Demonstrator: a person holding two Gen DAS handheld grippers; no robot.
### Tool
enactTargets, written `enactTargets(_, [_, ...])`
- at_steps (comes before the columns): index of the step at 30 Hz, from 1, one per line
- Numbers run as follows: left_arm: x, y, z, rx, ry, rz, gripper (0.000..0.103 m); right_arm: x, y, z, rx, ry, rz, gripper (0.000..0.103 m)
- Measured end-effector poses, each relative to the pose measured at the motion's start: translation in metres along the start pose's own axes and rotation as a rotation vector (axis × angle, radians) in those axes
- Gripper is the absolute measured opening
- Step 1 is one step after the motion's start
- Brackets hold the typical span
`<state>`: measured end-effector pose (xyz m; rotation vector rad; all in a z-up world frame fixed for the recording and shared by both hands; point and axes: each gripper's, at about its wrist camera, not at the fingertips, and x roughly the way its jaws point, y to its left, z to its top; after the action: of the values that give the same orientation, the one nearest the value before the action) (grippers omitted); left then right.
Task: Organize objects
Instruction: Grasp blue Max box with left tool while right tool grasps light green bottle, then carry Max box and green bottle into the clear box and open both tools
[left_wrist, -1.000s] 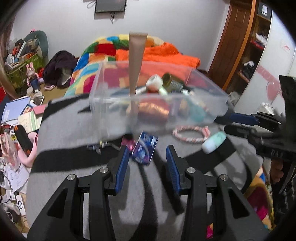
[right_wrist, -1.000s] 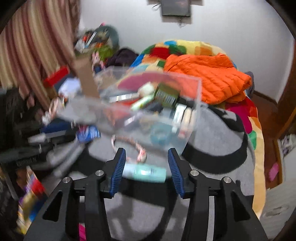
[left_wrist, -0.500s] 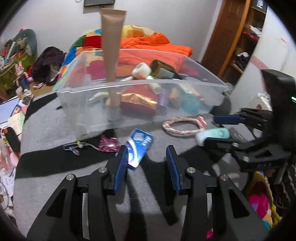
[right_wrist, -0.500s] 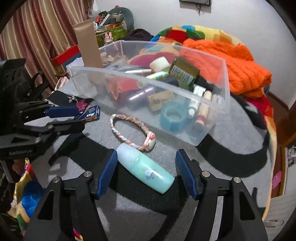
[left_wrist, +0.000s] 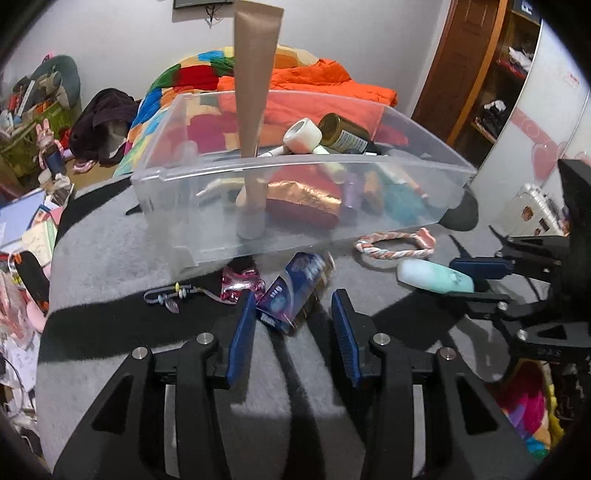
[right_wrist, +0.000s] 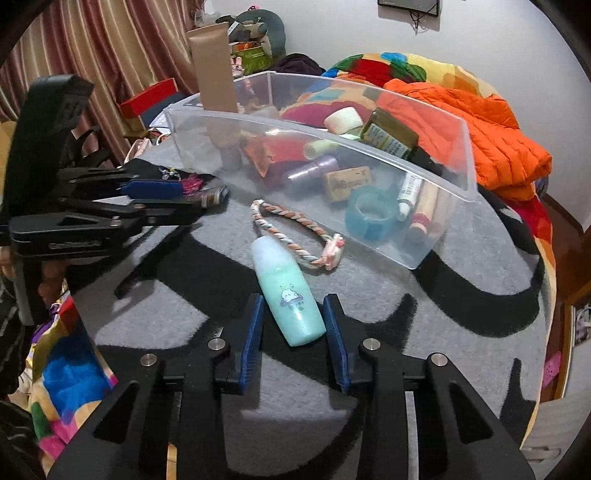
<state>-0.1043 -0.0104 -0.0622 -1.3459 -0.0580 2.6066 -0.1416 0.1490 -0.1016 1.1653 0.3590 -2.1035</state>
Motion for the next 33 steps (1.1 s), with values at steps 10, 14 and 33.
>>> enactTargets(10, [0.013, -0.013, 0.01, 0.066, 0.027, 0.026, 0.041, 0.011, 0.011, 0.01, -0.004, -0.01, -0.003, 0.03])
enactTargets(14, [0.017, -0.015, 0.013, 0.076, 0.031, 0.044, 0.039, 0.01, 0.017, 0.007, -0.014, -0.032, -0.029, 0.024])
enactTargets(33, [-0.03, -0.03, -0.003, 0.037, -0.118, -0.006, 0.027, -0.034, 0.017, 0.005, 0.06, -0.137, -0.033, 0.023])
